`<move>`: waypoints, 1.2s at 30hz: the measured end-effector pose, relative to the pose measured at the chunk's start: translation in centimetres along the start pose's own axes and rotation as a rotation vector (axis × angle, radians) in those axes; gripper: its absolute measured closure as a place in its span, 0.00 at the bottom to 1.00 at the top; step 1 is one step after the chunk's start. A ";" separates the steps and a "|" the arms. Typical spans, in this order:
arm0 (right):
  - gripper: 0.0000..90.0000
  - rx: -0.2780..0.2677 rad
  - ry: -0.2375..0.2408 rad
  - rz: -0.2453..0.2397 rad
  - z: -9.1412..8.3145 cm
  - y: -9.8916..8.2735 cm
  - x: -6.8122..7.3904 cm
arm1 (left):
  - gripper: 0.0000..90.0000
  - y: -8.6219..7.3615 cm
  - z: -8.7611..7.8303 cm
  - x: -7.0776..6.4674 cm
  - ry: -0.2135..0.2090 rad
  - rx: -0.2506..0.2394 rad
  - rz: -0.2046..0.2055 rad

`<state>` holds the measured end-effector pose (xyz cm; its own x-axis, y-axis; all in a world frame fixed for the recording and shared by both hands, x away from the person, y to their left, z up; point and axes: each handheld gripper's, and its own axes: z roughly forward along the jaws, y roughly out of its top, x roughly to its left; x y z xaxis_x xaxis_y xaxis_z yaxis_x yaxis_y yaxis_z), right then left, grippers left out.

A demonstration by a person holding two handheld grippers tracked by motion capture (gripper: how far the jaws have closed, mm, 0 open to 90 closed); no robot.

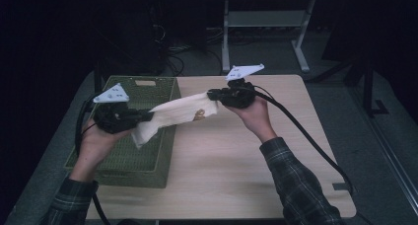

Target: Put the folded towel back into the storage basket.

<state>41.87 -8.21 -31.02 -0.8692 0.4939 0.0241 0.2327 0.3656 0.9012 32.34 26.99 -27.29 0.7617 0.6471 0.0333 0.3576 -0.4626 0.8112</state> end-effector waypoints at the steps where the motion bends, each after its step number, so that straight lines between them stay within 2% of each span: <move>1: 0.93 0.000 0.008 -0.005 0.6 0.4 0.3 | 0.94 -0.3 -0.4 0.2 0.009 -0.003 -0.003; 6: 0.93 0.004 0.040 -0.026 3.0 2.0 1.4 | 0.94 -2.2 -2.4 1.7 0.046 0.013 -0.035; 9: 0.93 0.017 0.053 -0.052 4.8 2.8 2.0 | 0.94 -3.4 -2.9 2.4 0.069 0.019 -0.051; 14: 0.93 0.050 0.080 -0.076 8.0 3.7 2.9 | 0.94 -6.0 -4.0 3.9 0.095 0.025 -0.103; 23: 0.93 0.089 0.133 -0.082 13.7 4.8 4.4 | 0.94 -10.1 -5.5 6.2 0.128 0.046 -0.174; 31: 0.93 0.137 0.155 -0.096 17.6 4.7 5.6 | 0.94 -13.4 -5.4 7.6 0.133 0.082 -0.221; 34: 0.93 0.150 0.149 -0.109 18.2 4.5 5.7 | 0.94 -14.1 -4.8 8.0 0.129 0.096 -0.230; 36: 0.93 0.157 0.150 -0.100 18.4 4.4 5.5 | 0.94 -14.3 -4.3 8.2 0.123 0.101 -0.242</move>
<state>46.09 10.62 -34.86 -0.9437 0.3305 0.0132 0.1973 0.5305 0.8244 31.13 41.47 -36.08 0.5784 0.8120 -0.0785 0.5776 -0.3397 0.7423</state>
